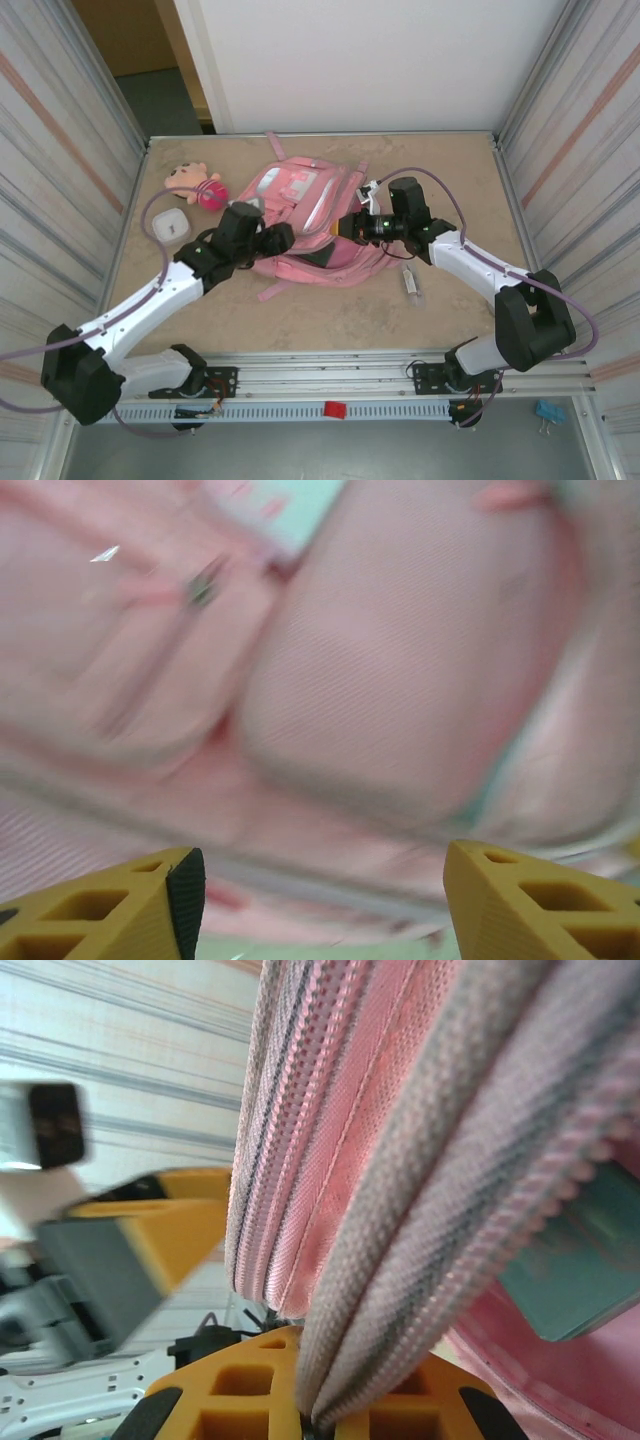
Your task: Pack the student bag
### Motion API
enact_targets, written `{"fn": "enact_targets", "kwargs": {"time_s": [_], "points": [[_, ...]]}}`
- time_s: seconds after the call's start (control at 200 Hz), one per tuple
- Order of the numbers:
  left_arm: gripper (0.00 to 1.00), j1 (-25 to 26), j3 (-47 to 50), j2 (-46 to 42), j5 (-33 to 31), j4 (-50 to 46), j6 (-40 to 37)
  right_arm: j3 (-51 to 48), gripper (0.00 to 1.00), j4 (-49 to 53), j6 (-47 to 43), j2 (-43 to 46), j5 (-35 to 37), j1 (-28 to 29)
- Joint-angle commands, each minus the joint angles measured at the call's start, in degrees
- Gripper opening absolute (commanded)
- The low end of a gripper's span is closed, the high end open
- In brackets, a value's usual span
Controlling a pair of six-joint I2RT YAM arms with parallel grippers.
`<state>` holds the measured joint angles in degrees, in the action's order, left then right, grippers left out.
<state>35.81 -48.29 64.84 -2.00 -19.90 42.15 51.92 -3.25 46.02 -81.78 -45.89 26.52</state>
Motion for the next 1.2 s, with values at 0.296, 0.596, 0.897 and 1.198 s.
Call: {"fn": "enact_targets", "kwargs": {"time_s": [0.296,0.596,0.897,1.198], "points": [[0.56,-6.45,15.48,-1.49,8.31,15.38,-11.12,2.85,0.0,-3.19,1.84,0.04,-2.89,-0.16],[0.5,-6.9,13.53,7.76,10.49,21.28,-20.69,2.83,0.0,-4.77,3.45,0.07,-3.04,0.12],[0.05,-6.91,13.48,6.76,12.87,20.55,-22.7,1.39,0.17,-4.96,6.76,-0.36,1.42,0.38],[0.0,-3.17,9.5,3.44,13.46,10.43,-27.2,-1.12,0.0,-13.64,14.93,-4.26,8.75,3.61]]}}
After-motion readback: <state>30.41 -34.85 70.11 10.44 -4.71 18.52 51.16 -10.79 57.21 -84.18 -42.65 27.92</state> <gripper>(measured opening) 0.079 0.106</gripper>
